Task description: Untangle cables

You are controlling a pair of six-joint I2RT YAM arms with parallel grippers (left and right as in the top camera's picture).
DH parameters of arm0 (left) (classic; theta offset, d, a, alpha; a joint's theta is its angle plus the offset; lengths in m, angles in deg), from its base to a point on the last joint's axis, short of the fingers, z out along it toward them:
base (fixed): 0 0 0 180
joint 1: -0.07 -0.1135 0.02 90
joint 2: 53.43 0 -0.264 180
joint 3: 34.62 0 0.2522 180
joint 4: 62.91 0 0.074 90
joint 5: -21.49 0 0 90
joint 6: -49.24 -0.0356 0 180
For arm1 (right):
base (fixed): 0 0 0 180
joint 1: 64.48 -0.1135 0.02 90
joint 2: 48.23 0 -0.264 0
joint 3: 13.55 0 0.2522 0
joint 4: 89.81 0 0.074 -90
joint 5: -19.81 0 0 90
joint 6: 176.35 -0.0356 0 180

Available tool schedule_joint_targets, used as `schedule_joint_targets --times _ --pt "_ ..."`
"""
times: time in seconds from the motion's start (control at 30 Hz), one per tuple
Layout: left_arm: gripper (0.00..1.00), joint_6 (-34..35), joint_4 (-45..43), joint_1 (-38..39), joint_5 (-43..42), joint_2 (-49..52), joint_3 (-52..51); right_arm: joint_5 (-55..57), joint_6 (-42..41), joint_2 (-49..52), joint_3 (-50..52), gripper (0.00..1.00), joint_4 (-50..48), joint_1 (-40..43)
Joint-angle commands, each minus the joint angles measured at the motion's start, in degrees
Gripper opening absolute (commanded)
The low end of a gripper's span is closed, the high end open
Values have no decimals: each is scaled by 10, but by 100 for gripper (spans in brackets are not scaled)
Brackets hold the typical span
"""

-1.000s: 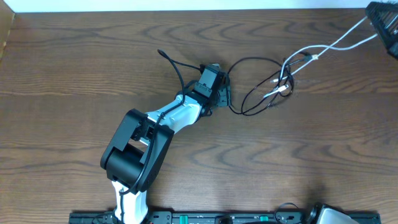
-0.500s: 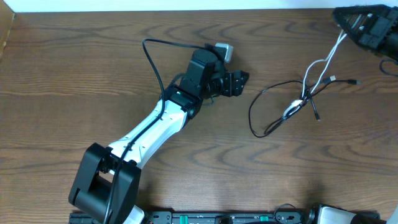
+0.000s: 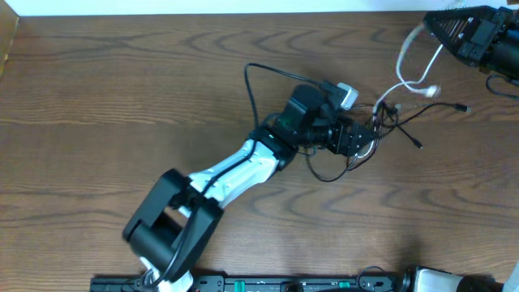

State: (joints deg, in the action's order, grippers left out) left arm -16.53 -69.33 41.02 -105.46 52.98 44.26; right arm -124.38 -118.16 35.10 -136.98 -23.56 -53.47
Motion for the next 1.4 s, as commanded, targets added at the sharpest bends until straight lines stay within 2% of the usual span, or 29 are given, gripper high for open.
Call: schedule_joint_targets --times 0.0,0.13,0.23,0.33,0.37,0.43,0.57,0.7,0.83,1.0,1.13,1.37 --pt "81 46 -47 3 23 49 -2 -2 9 -1 -9 1 3 -3" --pt "76 56 -51 10 44 94 -2 -2 12 -1 -9 2 5 -3" --pt "64 63 -30 13 45 115 -2 -1 12 -1 -9 1 4 -3" --pt "10 59 6 0 55 123 -2 0 13 -1 -9 2 0 1" --pt "8 59 11 -7 55 121 -2 4 13 -1 -9 1 1 5" --pt "8 59 22 -31 40 113 -2 27 18 -1 -9 1 4 14" --pt "8 59 45 -88 -53 81 -2 106 47 0 -9 1 19 21" --pt "8 40 154 -134 -66 42 -2 202 50 1 -9 1 11 21" --pt "8 -41 283 -161 -64 33 -2 224 67 1 -9 1 -45 21" --pt "8 -121 400 -159 14 33 -5 231 65 1 -9 1 -163 35" --pt "7 -133 420 -150 54 33 -6 272 30 2 -9 1 -215 65" --pt "8 -133 420 -147 96 33 -6 303 51 44 -9 1 -192 107"
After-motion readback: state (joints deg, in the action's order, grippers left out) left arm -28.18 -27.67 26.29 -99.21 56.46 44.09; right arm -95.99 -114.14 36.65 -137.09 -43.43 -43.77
